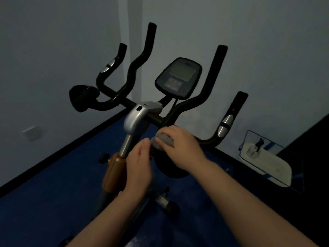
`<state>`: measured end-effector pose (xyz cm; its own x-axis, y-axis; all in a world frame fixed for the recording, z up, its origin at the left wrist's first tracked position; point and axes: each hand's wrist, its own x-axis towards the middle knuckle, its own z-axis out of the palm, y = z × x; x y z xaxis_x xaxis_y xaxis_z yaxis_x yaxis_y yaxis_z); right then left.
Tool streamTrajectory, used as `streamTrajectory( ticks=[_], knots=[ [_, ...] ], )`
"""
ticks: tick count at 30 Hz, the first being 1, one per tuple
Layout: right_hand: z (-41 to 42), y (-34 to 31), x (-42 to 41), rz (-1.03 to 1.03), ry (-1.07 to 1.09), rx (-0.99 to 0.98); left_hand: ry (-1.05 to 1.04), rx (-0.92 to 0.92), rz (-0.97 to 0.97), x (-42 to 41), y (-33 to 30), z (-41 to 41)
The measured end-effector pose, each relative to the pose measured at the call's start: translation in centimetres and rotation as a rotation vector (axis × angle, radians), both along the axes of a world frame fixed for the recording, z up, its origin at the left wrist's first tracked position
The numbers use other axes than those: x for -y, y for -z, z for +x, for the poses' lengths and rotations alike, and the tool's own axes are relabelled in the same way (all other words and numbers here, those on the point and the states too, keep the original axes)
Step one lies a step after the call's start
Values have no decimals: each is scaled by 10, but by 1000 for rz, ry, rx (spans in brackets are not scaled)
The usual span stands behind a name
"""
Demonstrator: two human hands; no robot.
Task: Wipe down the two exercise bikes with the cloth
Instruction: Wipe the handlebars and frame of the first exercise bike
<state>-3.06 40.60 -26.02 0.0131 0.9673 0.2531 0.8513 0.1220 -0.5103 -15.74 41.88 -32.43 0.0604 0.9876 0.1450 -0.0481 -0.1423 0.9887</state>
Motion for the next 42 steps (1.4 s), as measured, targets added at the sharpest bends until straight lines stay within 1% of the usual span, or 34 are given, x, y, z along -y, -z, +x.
streamTrajectory(
  ticks=[2, 4, 5, 7, 9, 11, 13, 16, 19, 22, 23, 25, 27, 28, 30, 32, 34, 36, 38, 40, 42],
  knots=[
    [-1, 12, 5, -32, 22, 2, 11, 20, -25, -4, -1, 4],
    [9, 16, 12, -9, 37, -12, 56, 37, 10, -7, -3, 6],
    [16, 18, 15, -16, 66, -24, 83, 15, 40, -8, -5, 7],
    [25, 22, 21, -38, 158, -71, 143, -97, 90, -13, -7, 12],
    [20, 24, 20, -74, 192, -122, 147, -243, 158, -15, -8, 18],
    [10, 23, 16, -103, 221, -195, 93, -366, 249, -14, -4, 25],
    [5, 24, 20, -100, 266, -248, 18, -452, 324, -11, 1, 28],
    [1, 34, 41, -90, 393, -167, -44, -539, 392, -14, 6, 28],
    [-1, 34, 39, -102, 443, -103, -64, -523, 412, -16, 9, 29],
    [5, 24, 22, -170, 394, -136, -88, -506, 450, -18, 11, 31],
    [4, 24, 24, -160, 396, -181, -87, -504, 461, -18, 13, 31],
    [-5, 33, 42, -68, 443, -220, -77, -508, 477, -18, 15, 30],
    [-16, 40, 62, 4, 493, -192, -73, -499, 496, -17, 15, 29],
    [-16, 40, 62, 2, 497, -175, -77, -492, 500, -17, 14, 29],
    [-7, 32, 42, -75, 495, -158, -84, -486, 498, -17, 14, 30],
    [1, 23, 26, -151, 453, -202, -85, -481, 497, -18, 15, 31],
    [-4, 28, 32, -99, 458, -264, -83, -476, 489, -17, 16, 30],
    [-16, 40, 56, 8, 508, -245, -77, -473, 482, -17, 16, 30],
    [-19, 43, 67, 42, 501, -215, -83, -466, 488, -17, 16, 30],
    [-6, 35, 47, -47, 460, -202, -93, -457, 481, -18, 17, 32],
    [5, 23, 28, -136, 377, -293, -101, -453, 465, -18, 17, 33]
  ],
)
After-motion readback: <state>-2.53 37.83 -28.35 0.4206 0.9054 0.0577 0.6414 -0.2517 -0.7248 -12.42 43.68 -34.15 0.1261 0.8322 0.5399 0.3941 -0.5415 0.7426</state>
